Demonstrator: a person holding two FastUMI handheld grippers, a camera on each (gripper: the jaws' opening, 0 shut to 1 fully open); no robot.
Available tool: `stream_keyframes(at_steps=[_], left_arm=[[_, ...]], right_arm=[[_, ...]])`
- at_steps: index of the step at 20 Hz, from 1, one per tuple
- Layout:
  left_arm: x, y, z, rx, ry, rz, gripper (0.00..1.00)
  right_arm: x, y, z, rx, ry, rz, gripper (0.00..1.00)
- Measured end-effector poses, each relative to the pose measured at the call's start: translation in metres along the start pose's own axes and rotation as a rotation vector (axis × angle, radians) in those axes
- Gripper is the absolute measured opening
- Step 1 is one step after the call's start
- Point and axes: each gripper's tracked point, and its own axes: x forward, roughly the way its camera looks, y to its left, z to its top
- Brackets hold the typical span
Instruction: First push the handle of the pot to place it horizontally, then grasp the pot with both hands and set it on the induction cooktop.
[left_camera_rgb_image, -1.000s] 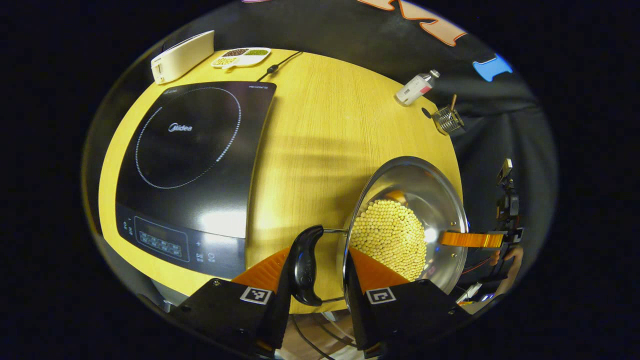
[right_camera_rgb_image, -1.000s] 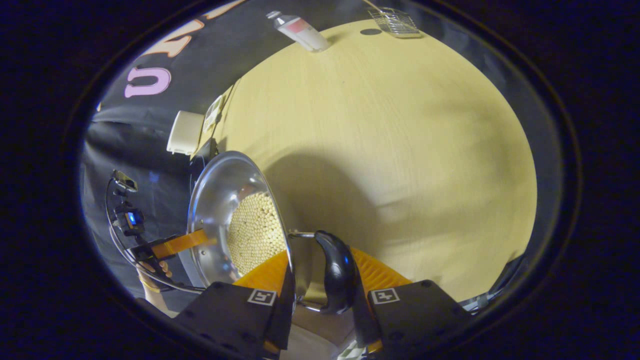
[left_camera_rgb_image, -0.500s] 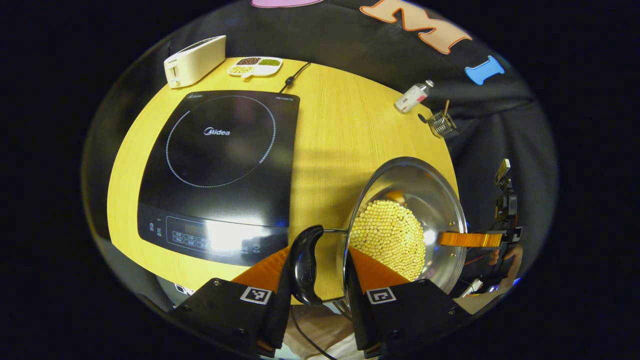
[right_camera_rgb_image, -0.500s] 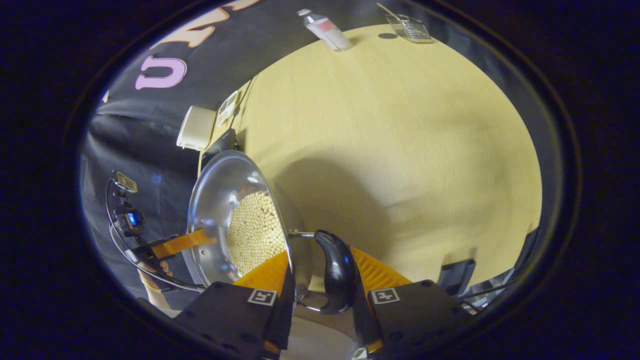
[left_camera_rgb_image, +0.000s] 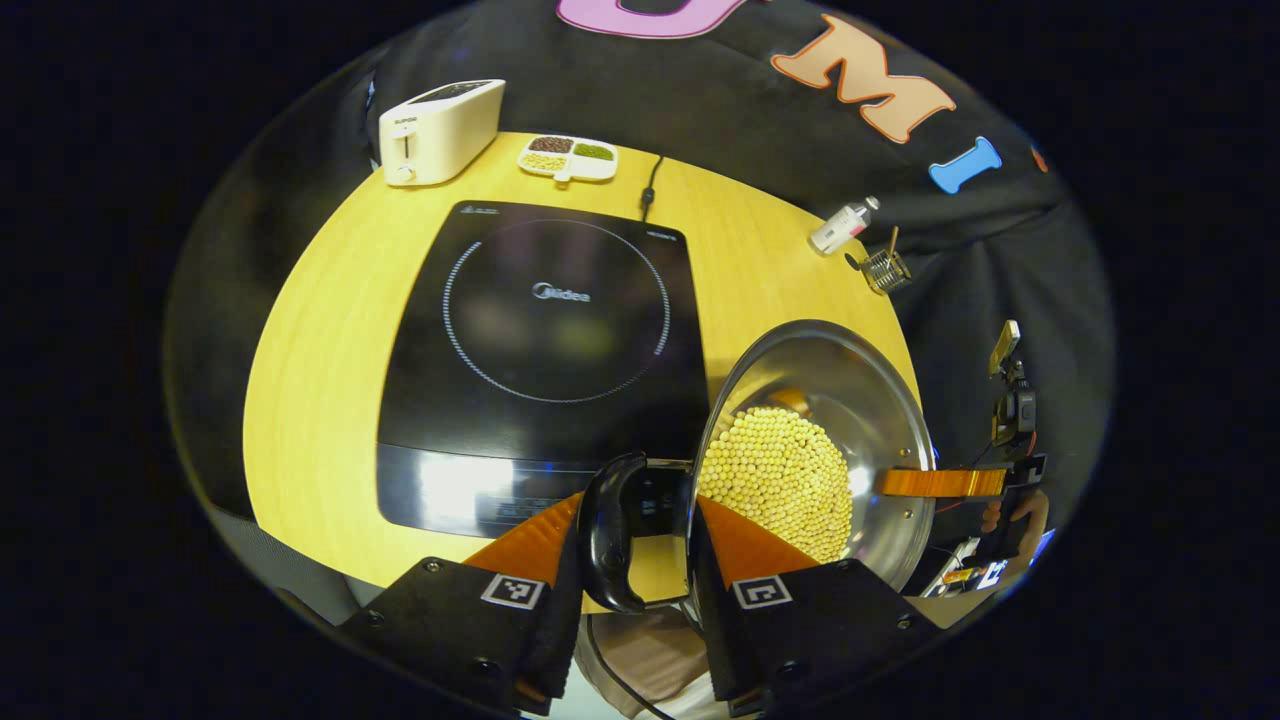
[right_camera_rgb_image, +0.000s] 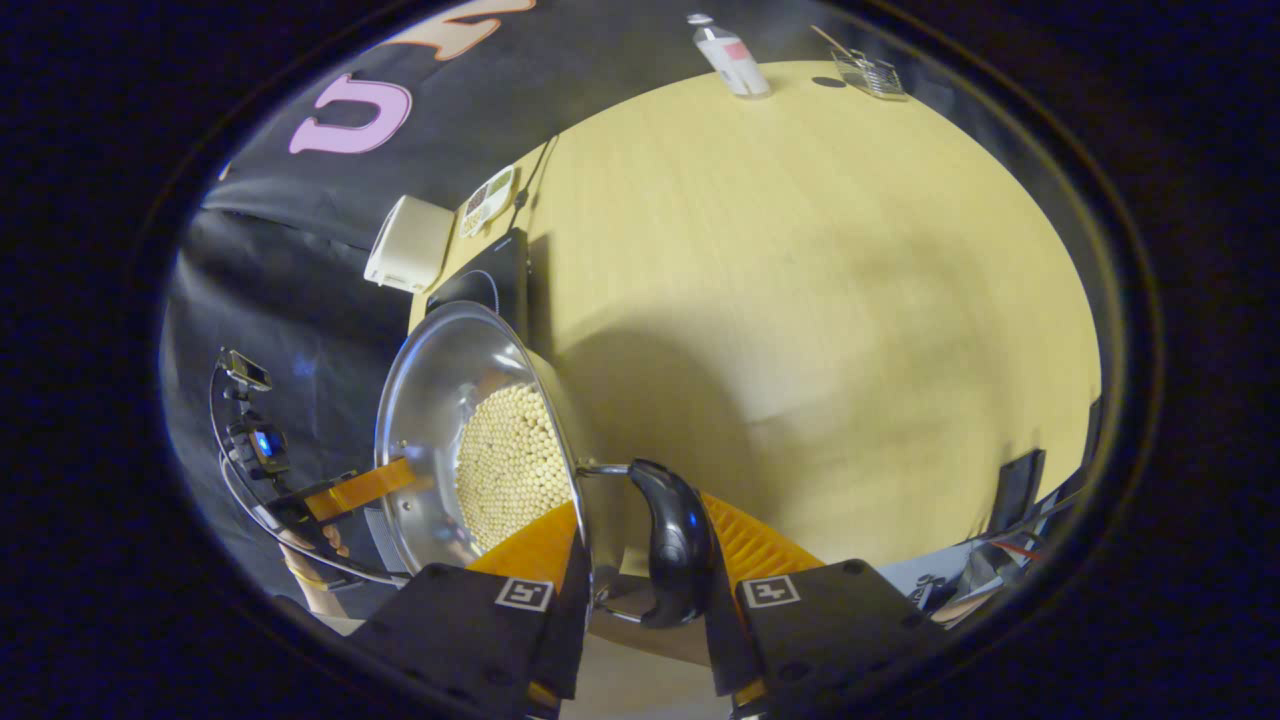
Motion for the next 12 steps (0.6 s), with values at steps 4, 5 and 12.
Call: stream_keyframes(at_steps=[4, 5, 12], left_arm=[[-0.007, 0.042, 0.014, -0.005, -0.033, 0.0, 0.54], [-0.008, 0.051, 0.018, -0.005, -0.043, 0.001, 0.54], [-0.006, 0.105, 0.059, -0.013, -0.121, 0.032, 0.54]], right_arm=[[0.018, 0.043, -0.001, -0.005, -0.035, -0.005, 0.48], [0.023, 0.052, 0.001, -0.008, -0.048, -0.006, 0.53], [0.058, 0.106, 0.036, -0.012, -0.125, 0.011, 0.53]])
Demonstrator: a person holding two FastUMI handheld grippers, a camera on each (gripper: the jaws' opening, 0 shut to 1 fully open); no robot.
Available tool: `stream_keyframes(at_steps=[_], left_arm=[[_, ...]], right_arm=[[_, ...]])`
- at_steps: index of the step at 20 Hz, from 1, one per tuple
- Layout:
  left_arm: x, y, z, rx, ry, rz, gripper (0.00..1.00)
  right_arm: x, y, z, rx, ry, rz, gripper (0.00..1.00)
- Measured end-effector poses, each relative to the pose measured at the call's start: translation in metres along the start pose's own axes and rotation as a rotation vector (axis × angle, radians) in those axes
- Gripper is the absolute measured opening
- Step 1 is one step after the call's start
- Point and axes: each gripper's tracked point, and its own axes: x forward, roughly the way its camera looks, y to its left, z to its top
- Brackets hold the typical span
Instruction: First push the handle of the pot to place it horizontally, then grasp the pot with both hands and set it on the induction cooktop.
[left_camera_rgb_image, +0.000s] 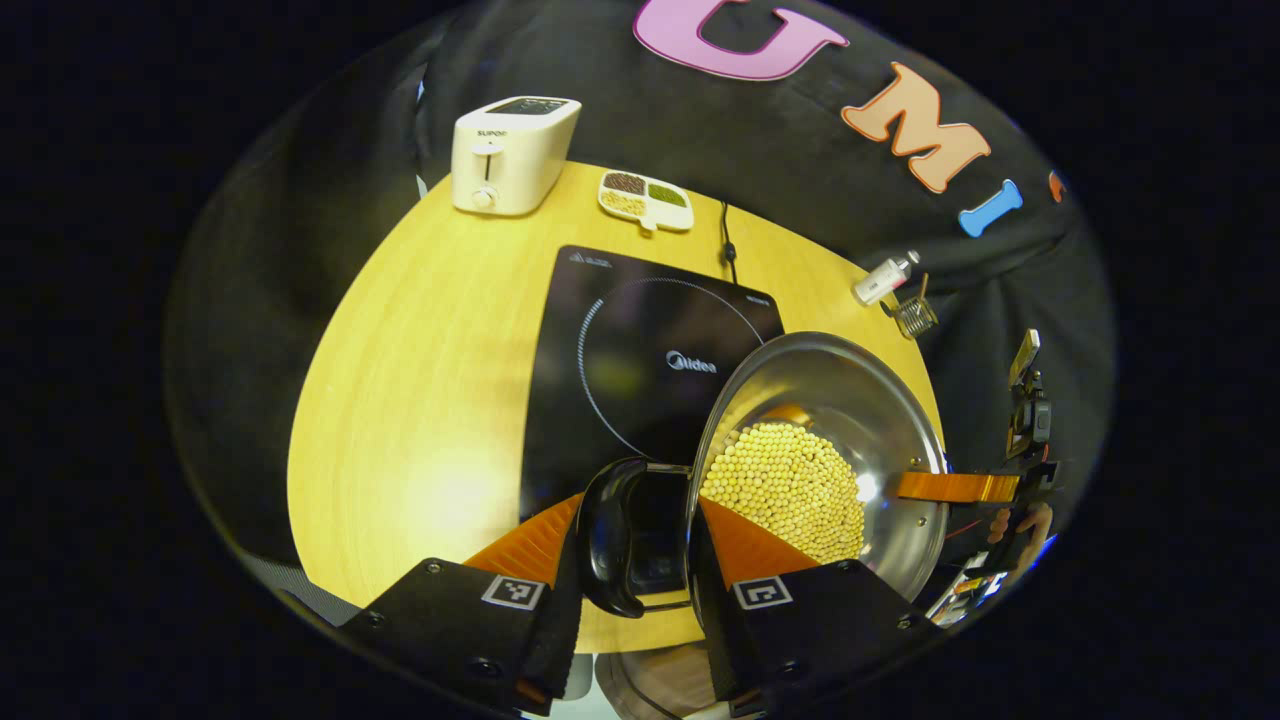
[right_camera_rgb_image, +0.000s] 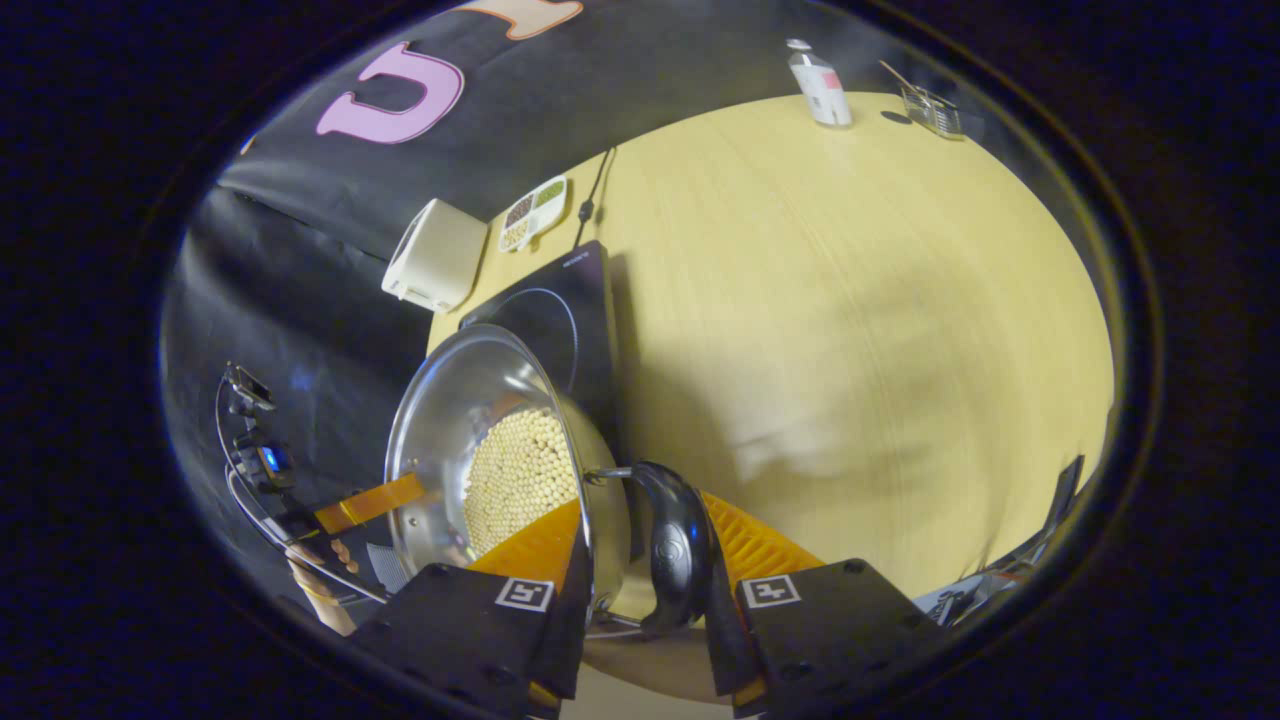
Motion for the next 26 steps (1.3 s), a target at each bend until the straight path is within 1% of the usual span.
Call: stream_keyframes(at_steps=[2, 3, 4, 5, 8, 9, 10, 11, 16, 20, 23, 24, 26], left_arm=[[-0.004, 0.01, 0.015, 0.007, -0.039, 0.021, 0.54], [0.002, 0.017, 0.023, 0.014, -0.055, 0.031, 0.54], [0.007, 0.023, 0.032, 0.021, -0.074, 0.041, 0.54], [0.011, 0.026, 0.04, 0.035, -0.092, 0.049, 0.54], [0.021, 0.037, 0.059, 0.066, -0.133, 0.077, 0.54], [0.024, 0.039, 0.065, 0.076, -0.145, 0.083, 0.55], [0.026, 0.042, 0.07, 0.085, -0.157, 0.088, 0.54], [0.029, 0.043, 0.076, 0.093, -0.169, 0.09, 0.54], [0.044, 0.05, 0.094, 0.082, -0.189, 0.095, 0.54], [0.055, 0.053, 0.101, 0.081, -0.19, 0.101, 0.54], [0.061, 0.057, 0.099, 0.05, -0.188, 0.095, 0.54], [0.062, 0.057, 0.1, 0.036, -0.203, 0.087, 0.55], [0.063, 0.058, 0.098, 0.021, -0.206, 0.08, 0.55]], right_arm=[[0.013, 0.013, 0.01, 0.006, -0.013, 0.017, 0.53], [0.019, 0.02, 0.015, 0.007, -0.019, 0.027, 0.53], [0.025, 0.025, 0.022, 0.008, -0.028, 0.034, 0.48], [0.032, 0.028, 0.028, 0.009, -0.034, 0.039, 0.53], [0.051, 0.035, 0.043, 0.022, -0.054, 0.039, 0.53], [0.055, 0.037, 0.047, 0.026, -0.061, 0.037, 0.53], [0.06, 0.04, 0.051, 0.024, -0.074, 0.037, 0.47], [0.064, 0.041, 0.056, 0.02, -0.086, 0.03, 0.47], [0.077, 0.047, 0.081, -0.019, -0.141, 0.006, 0.47], [0.088, 0.046, 0.09, -0.019, -0.147, -0.004, 0.47], [0.1, 0.043, 0.09, -0.054, -0.163, -0.008, 0.47], [0.097, 0.044, 0.093, -0.06, -0.18, -0.001, 0.48], [0.099, 0.045, 0.098, -0.062, -0.204, 0.003, 0.48]])
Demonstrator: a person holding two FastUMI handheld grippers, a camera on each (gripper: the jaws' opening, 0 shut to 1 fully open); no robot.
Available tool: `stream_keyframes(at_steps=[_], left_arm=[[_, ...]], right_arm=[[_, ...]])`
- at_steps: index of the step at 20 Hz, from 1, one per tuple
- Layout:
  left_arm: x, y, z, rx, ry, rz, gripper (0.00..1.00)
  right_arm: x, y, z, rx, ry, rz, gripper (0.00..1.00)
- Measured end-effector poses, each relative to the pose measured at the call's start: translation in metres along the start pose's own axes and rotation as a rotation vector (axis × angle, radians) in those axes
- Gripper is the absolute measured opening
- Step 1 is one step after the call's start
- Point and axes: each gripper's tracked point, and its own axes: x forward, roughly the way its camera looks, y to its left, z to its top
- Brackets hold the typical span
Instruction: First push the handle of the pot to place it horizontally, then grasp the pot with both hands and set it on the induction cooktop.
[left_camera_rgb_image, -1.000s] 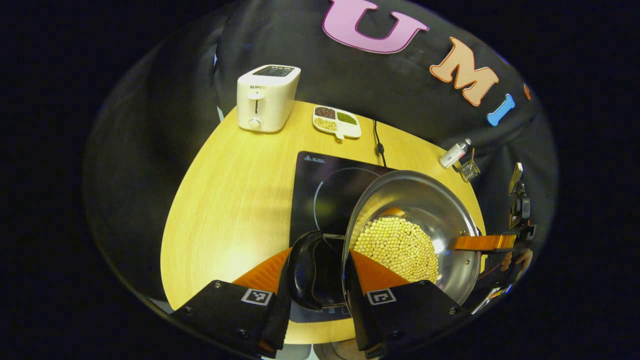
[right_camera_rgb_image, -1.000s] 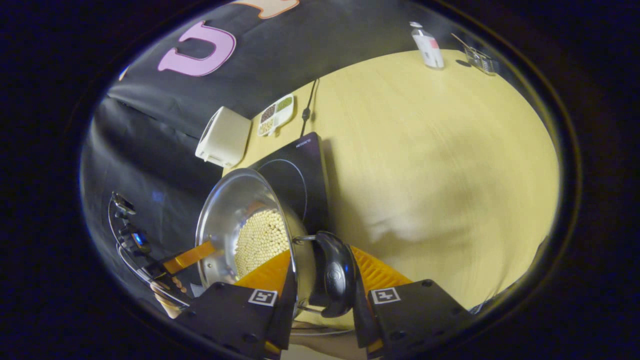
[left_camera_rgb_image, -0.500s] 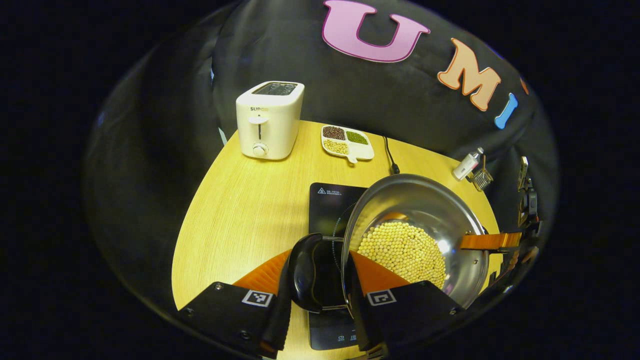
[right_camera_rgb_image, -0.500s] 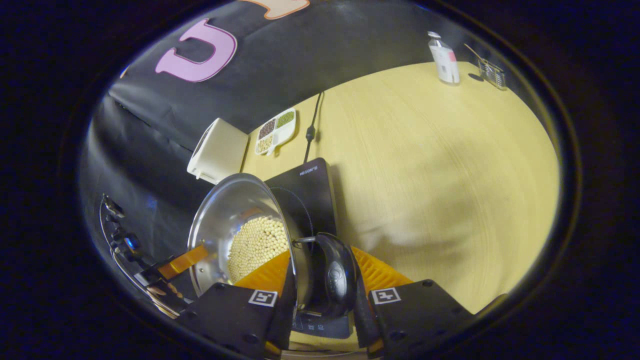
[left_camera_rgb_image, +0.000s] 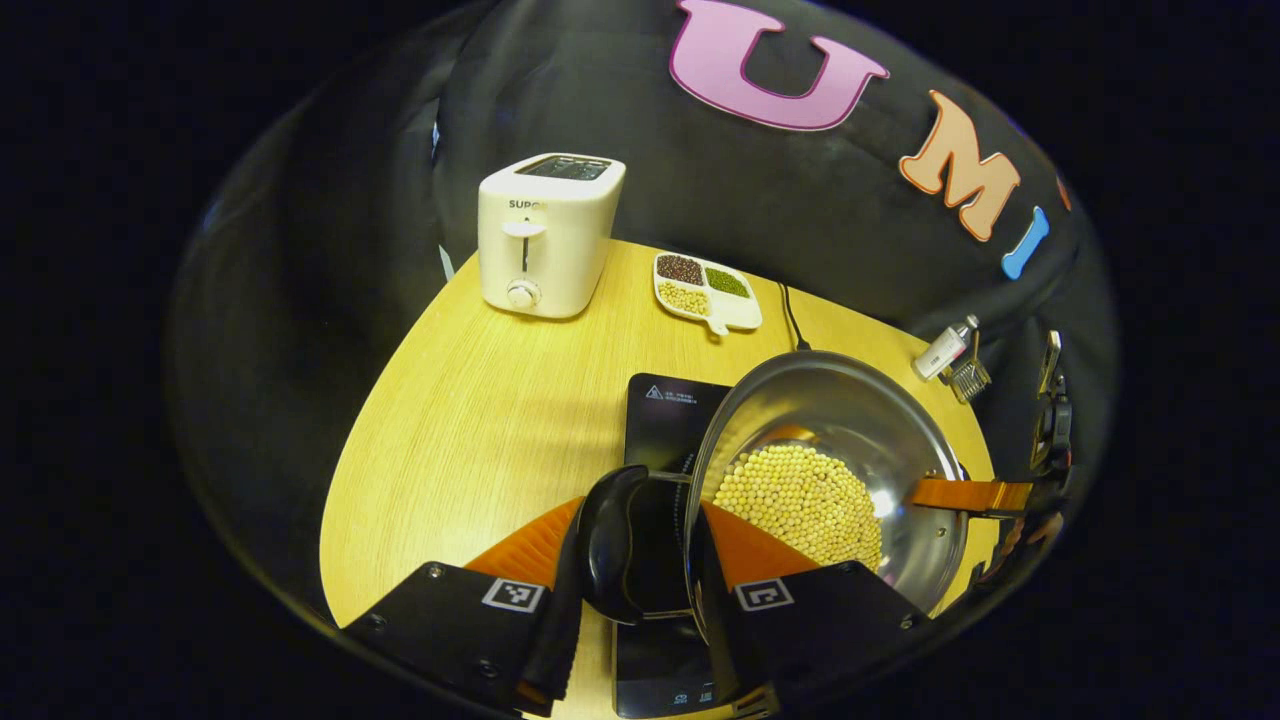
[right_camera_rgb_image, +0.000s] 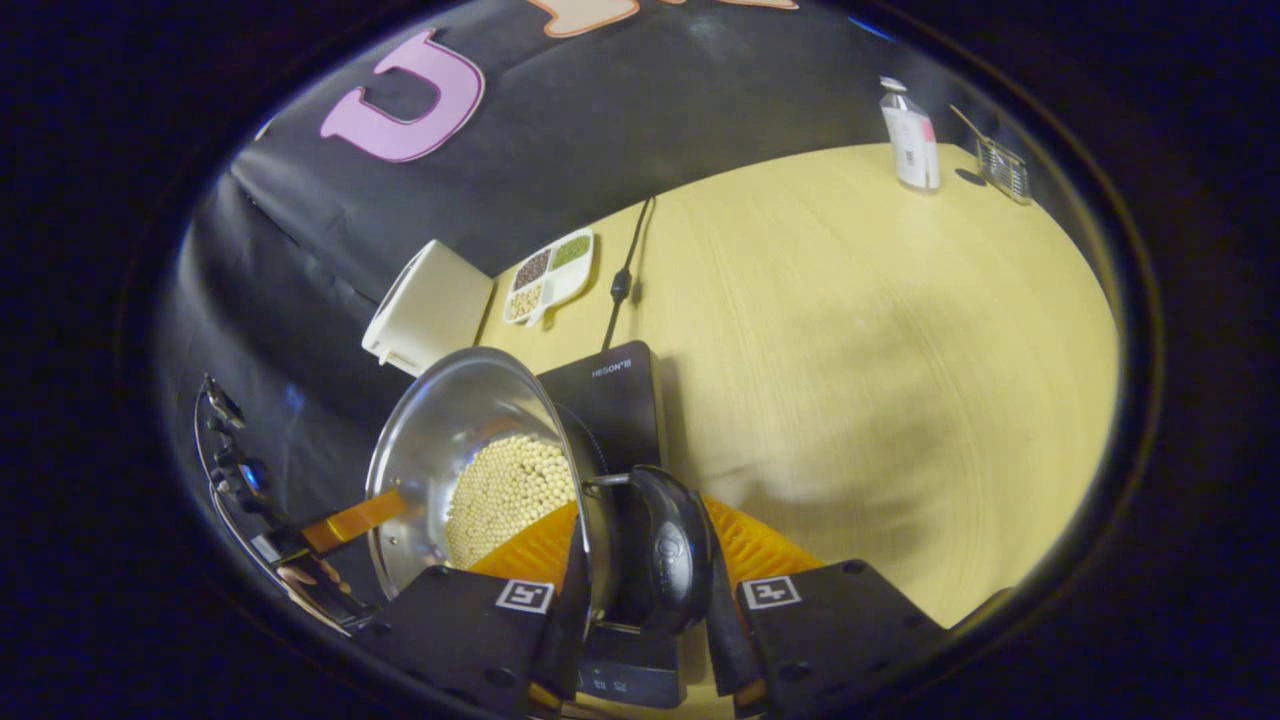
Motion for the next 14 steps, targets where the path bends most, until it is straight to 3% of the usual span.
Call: stream_keyframes(at_steps=[5, 6, 14], left_arm=[[0.0033, 0.0027, 0.0042, 0.018, -0.014, 0.006, 0.57], [0.0031, 0.0026, 0.0051, 0.019, -0.017, 0.004, 0.58], [0.0036, 0.0031, 0.0041, 0.008, -0.021, 0.006, 0.61]], right_arm=[[0.0029, 0.002, 0.0018, 0.001, -0.011, 0.007, 0.48], [0.0028, 0.002, 0.0015, 0.002, -0.011, 0.008, 0.54], [0.0029, 0.0025, 0.0016, 0.002, -0.013, 0.009, 0.53]])
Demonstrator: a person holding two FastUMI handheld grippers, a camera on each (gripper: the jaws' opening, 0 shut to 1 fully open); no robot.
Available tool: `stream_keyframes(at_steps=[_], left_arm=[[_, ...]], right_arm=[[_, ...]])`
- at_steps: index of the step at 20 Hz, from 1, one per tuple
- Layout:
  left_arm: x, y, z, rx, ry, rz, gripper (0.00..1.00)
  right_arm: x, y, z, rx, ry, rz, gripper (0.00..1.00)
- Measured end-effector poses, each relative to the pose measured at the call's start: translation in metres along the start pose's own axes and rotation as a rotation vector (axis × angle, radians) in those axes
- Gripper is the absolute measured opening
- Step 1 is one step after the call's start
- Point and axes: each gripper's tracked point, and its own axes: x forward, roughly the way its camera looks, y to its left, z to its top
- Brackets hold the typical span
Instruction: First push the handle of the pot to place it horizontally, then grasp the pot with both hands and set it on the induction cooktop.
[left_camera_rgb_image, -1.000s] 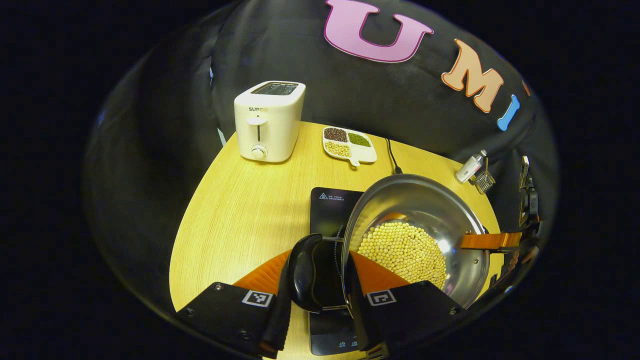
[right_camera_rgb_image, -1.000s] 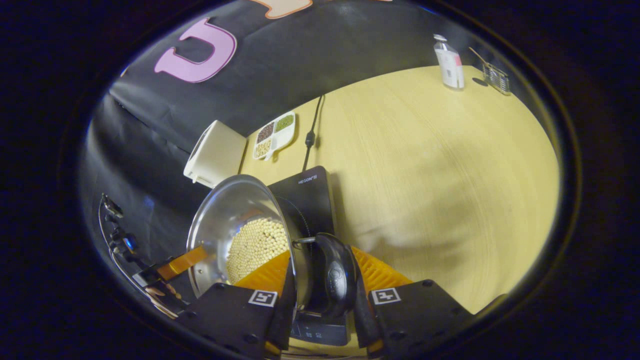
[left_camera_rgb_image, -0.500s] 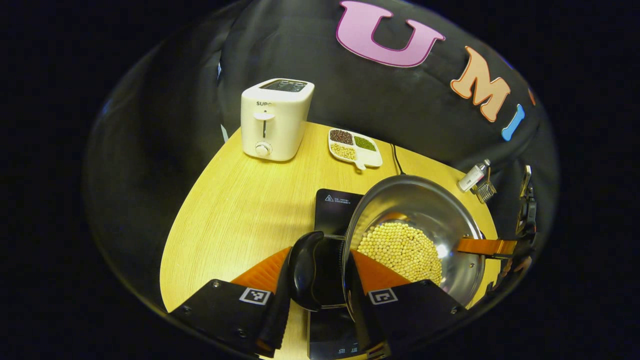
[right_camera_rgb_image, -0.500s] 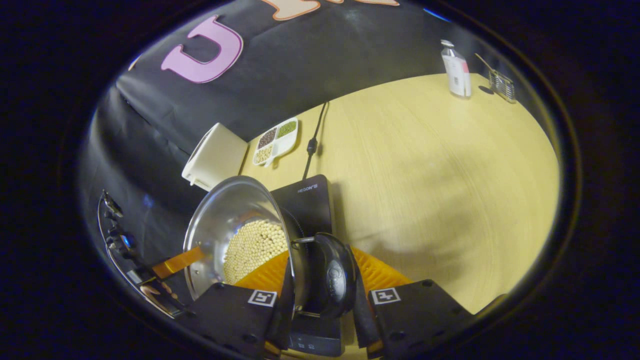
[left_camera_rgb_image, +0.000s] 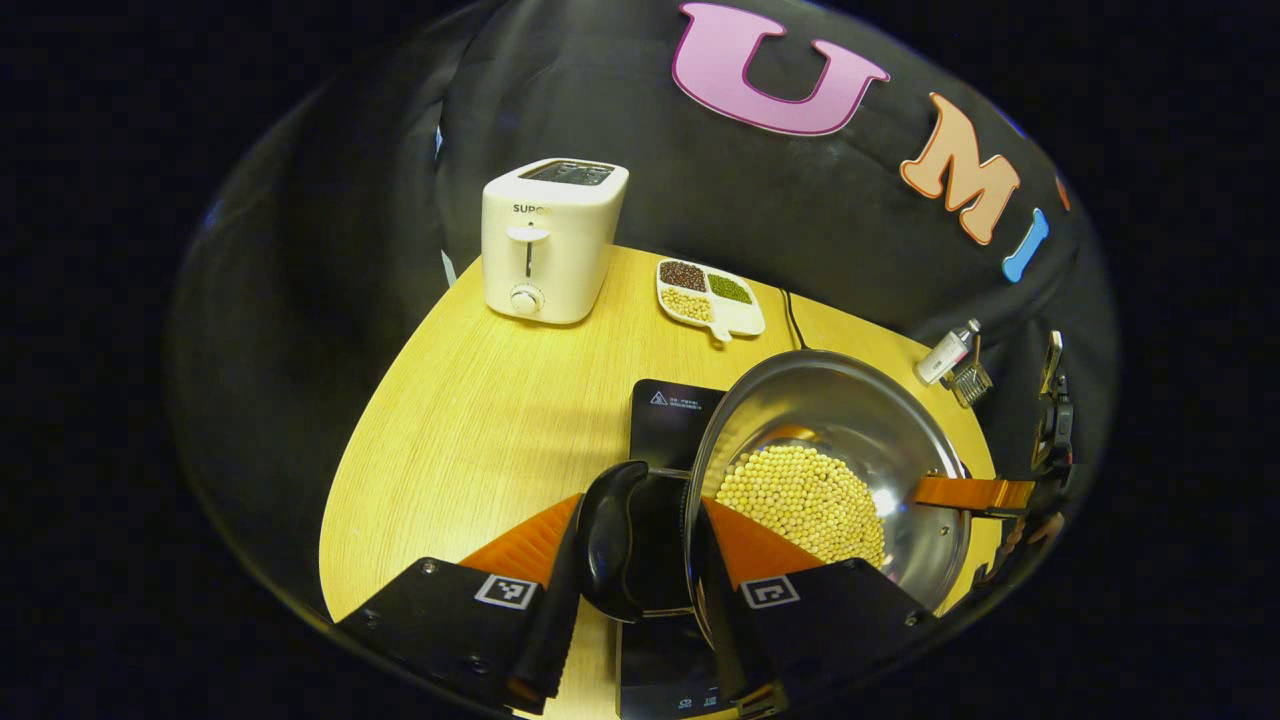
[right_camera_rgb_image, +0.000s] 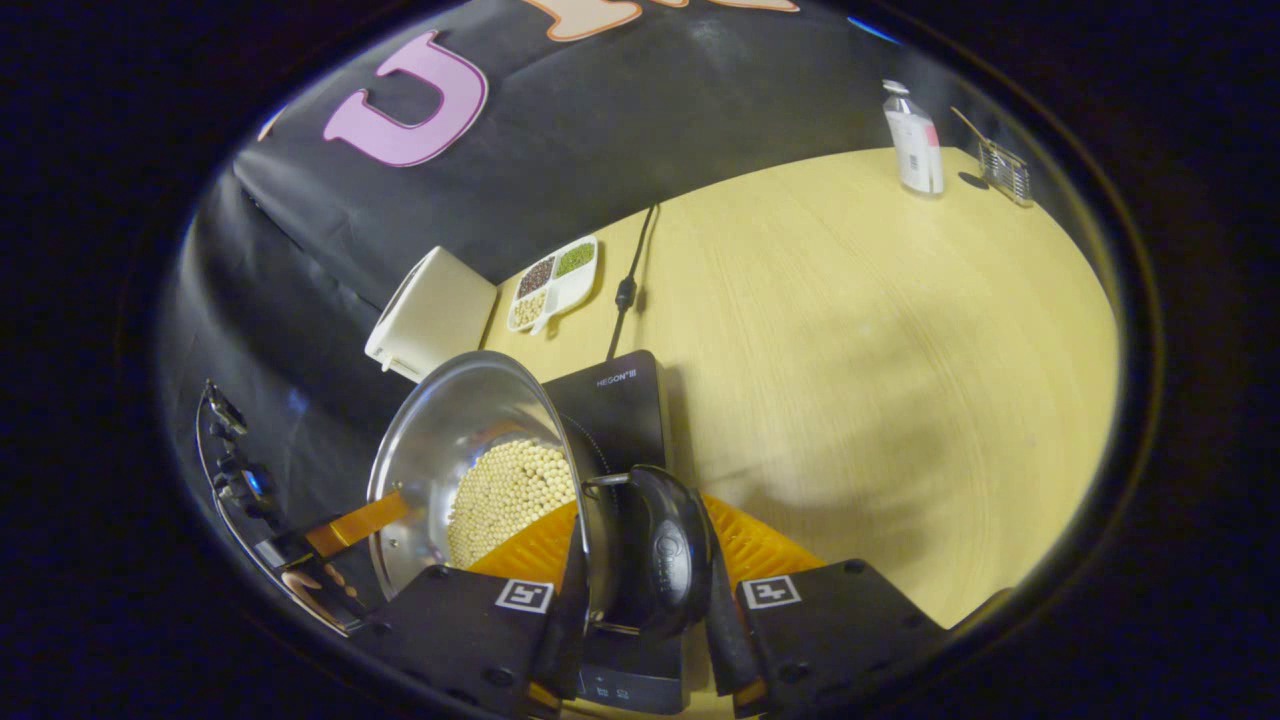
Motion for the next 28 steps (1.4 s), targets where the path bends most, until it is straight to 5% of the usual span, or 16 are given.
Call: stream_keyframes(at_steps=[4, 5, 7, 8, 14, 15, 19, 20, 22, 24, 28], left_arm=[[-0.004, 0.003, -0.001, 0.039, -0.016, 0.041, 0.63], [-0.007, 0.01, 0.003, 0.062, -0.036, 0.077, 0.66], [-0.018, 0.01, 0.007, 0.094, -0.077, 0.108, 0.87], [-0.028, 0.009, 0.012, 0.103, -0.101, 0.116, 0.97], [-0.075, 0.011, 0.019, 0.157, -0.177, 0.193, 0.98], [-0.081, 0.007, 0.02, 0.161, -0.189, 0.19, 0.98], [-0.097, -0.02, 0.009, 0.151, -0.18, 0.146, 0.97], [-0.102, -0.027, 0.006, 0.153, -0.173, 0.135, 0.97], [-0.113, -0.042, 0.007, 0.186, -0.181, 0.12, 0.97], [-0.123, -0.062, 0.01, 0.239, -0.182, 0.096, 0.97], [-0.145, -0.123, 0.047, 0.32, -0.299, 0.028, 0.96]], right_arm=[[-0.001, -0.003, -0.008, -0.012, 0.017, -0.017, 0.54], [0.002, -0.008, -0.002, -0.023, -0.01, -0.04, 0.69], [-0.017, -0.011, -0.001, -0.053, -0.037, -0.06, 1.0], [-0.022, -0.009, -0.002, -0.064, -0.053, -0.06, 1.0], [-0.088, -0.017, 0.032, -0.061, -0.223, -0.137, 1.0], [-0.102, -0.021, 0.038, -0.065, -0.254, -0.161, 0.92], [-0.155, -0.013, 0.056, -0.056, -0.332, -0.197, 1.0], [-0.169, -0.011, 0.062, -0.061, -0.36, -0.199, 0.92], [-0.197, -0.003, 0.078, -0.089, -0.428, -0.211, 0.92], [-0.219, 0.005, 0.09, -0.121, -0.484, -0.216, 0.99], [-0.267, 0.004, 0.115, -0.21, -0.592, -0.255, 1.0]])
